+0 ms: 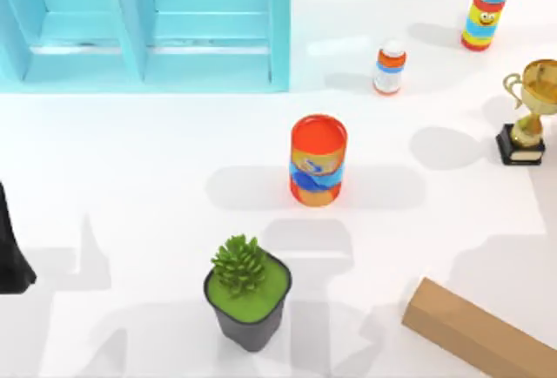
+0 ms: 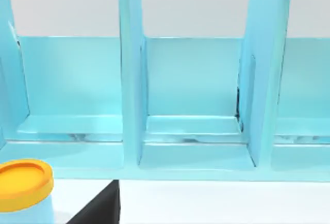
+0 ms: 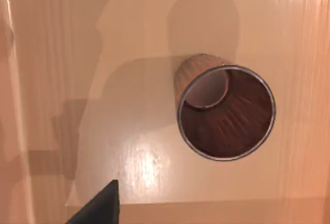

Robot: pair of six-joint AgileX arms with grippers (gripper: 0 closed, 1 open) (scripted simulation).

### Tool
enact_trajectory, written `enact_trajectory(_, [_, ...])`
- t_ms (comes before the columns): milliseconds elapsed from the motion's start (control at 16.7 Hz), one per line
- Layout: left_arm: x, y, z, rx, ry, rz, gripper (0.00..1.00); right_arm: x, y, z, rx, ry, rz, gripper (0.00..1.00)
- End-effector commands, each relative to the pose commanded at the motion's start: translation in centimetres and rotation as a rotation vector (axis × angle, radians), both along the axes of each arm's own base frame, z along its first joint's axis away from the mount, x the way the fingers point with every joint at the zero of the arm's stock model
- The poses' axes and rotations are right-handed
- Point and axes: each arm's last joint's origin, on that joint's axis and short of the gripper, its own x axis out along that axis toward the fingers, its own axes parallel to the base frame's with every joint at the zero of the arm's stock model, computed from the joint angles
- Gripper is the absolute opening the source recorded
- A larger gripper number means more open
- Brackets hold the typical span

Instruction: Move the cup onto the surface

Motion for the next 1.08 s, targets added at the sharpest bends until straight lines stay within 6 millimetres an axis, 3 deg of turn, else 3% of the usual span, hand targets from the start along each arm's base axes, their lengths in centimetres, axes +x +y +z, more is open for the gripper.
enact_trajectory(300, [0.0, 0.0, 0.0, 0.000, 0.000, 0.000, 1.00, 2.0, -3.3, -0.6, 0.064, 0.127, 0.004, 1.00])
enact_trajectory(720, [0.0, 0.0, 0.0, 0.000, 0.000, 0.000, 1.00, 2.0, -3.4, -0.9, 0.065, 0.130, 0.007, 1.00])
enact_trajectory(1080, [0.0, 0.0, 0.0, 0.000, 0.000, 0.000, 1.00, 1.5, -4.6, -4.7, 0.066, 0.132, 0.005, 1.00])
